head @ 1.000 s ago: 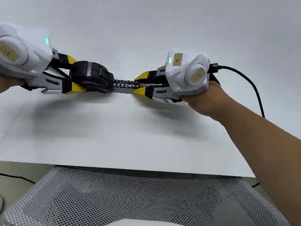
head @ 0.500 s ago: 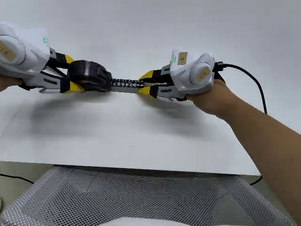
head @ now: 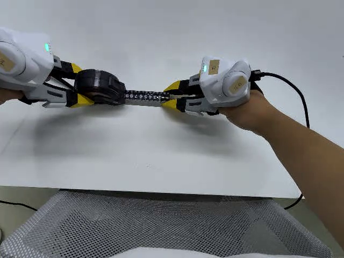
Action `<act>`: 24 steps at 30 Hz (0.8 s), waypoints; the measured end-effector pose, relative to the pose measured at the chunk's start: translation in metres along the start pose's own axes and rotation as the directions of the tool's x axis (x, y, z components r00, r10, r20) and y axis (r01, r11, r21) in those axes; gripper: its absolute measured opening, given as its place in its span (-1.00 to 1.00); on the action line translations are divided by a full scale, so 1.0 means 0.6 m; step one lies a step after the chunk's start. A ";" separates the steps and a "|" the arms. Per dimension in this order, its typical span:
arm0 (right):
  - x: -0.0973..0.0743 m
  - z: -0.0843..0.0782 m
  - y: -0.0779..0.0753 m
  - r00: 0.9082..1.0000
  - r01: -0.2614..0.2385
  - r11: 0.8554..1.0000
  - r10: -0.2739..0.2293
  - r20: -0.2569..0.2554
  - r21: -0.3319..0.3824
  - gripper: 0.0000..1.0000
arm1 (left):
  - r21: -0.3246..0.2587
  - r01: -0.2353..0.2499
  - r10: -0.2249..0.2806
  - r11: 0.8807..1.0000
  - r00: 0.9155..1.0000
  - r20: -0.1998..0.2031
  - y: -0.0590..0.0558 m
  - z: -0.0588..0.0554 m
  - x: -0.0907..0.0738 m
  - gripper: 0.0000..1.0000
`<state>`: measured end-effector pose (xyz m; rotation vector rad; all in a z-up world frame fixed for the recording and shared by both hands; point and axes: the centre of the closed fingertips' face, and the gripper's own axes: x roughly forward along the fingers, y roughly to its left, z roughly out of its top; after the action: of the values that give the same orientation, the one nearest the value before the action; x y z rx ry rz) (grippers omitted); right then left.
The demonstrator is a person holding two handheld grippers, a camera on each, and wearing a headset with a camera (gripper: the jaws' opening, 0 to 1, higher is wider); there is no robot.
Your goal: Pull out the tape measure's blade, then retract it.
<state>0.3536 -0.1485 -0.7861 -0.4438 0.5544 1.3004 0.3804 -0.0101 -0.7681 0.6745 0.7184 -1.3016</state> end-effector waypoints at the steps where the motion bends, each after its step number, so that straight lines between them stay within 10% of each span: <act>1: -0.003 -0.004 -0.001 1.000 0.003 1.000 -0.003 -0.006 -0.001 -0.82 | 0.000 0.000 0.000 1.000 1.000 0.001 0.000 0.000 0.000 -0.50; 24: -0.032 -0.033 -0.012 0.999 0.027 1.000 -0.027 -0.040 -0.002 -0.82 | -0.009 -0.006 0.006 1.000 1.000 0.004 0.000 0.000 0.000 -0.50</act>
<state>0.3548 -0.1767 -0.7901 -0.4783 0.5787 1.2684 0.3805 -0.0102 -0.7683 0.6662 0.7180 -1.2931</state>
